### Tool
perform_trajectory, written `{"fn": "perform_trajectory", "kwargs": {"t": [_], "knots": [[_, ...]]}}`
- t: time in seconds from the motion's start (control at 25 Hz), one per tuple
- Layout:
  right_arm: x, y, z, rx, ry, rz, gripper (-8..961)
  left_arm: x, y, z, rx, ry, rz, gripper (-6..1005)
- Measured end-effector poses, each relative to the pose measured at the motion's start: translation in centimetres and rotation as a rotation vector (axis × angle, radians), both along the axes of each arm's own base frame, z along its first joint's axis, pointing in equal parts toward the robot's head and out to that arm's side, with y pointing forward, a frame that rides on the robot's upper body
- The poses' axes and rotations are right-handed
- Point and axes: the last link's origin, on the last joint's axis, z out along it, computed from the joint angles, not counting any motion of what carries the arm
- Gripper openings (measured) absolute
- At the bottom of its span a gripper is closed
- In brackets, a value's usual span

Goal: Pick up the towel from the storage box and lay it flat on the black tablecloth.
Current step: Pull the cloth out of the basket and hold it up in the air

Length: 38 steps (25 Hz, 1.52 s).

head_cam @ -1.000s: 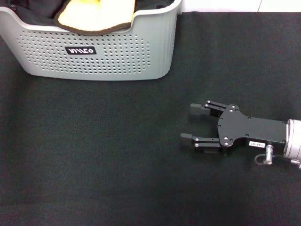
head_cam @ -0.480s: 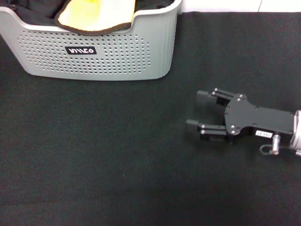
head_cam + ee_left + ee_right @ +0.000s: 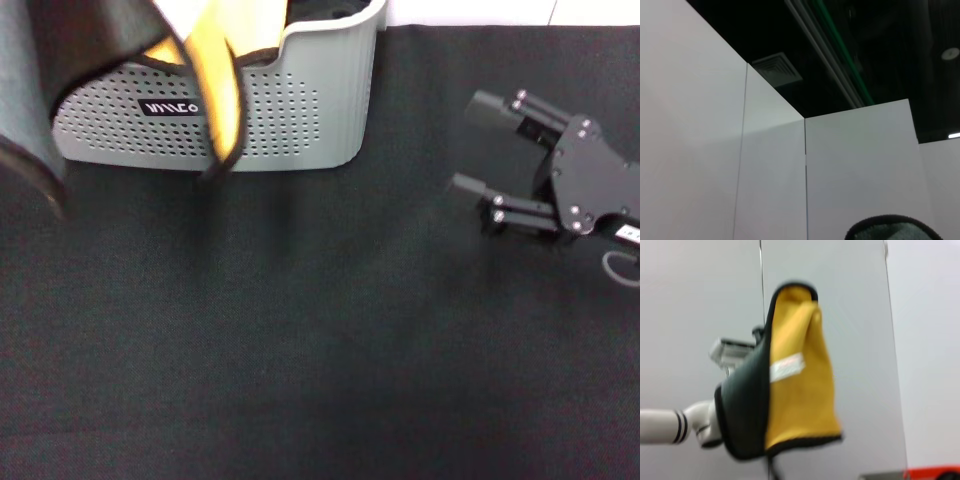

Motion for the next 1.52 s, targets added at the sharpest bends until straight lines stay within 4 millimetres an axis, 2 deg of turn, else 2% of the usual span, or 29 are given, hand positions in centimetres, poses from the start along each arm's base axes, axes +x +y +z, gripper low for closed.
{"fn": "perform_trajectory", "kwargs": {"t": [0.2, 0.4, 0.44, 0.48, 0.72, 0.84, 0.96, 1.16, 1.52], "knots": [[-1.1, 0.0, -0.2, 0.09, -0.004, 0.079, 855, -0.7, 0.2, -1.0, -0.03, -0.027, 0.02, 30], [-1.1, -0.2, -3.2, 0.278, -0.156, 0.205, 848, -0.7, 0.9, -1.8, -0.042, -0.04, 0.023, 29], [-1.1, -0.2, -3.2, 0.278, -0.156, 0.205, 847, -0.7, 1.1, -1.9, -0.046, -0.04, 0.022, 29], [-1.3, -0.1, -4.7, 0.342, -0.209, 0.219, 845, -0.6, 1.2, -2.0, -0.051, -0.04, 0.023, 29], [-3.0, 0.6, -6.8, 0.504, -0.296, 0.271, 832, -0.3, 1.7, -2.5, -0.07, -0.037, 0.022, 29], [-4.4, 1.0, -7.2, 0.528, -0.315, 0.293, 817, -0.2, 1.9, -2.8, -0.08, -0.035, 0.023, 30], [-6.1, 0.6, -7.1, 0.549, -0.279, 0.329, 802, -0.4, 2.0, -3.1, -0.082, -0.039, 0.028, 30], [-7.3, 0.0, -6.4, 0.581, -0.229, 0.344, 775, -0.7, 2.3, -3.8, -0.092, -0.043, 0.04, 30], [-9.2, 2.2, -6.9, 0.609, -0.29, 0.349, 731, 0.2, 2.9, -4.9, -0.12, -0.031, 0.022, 30]]}}
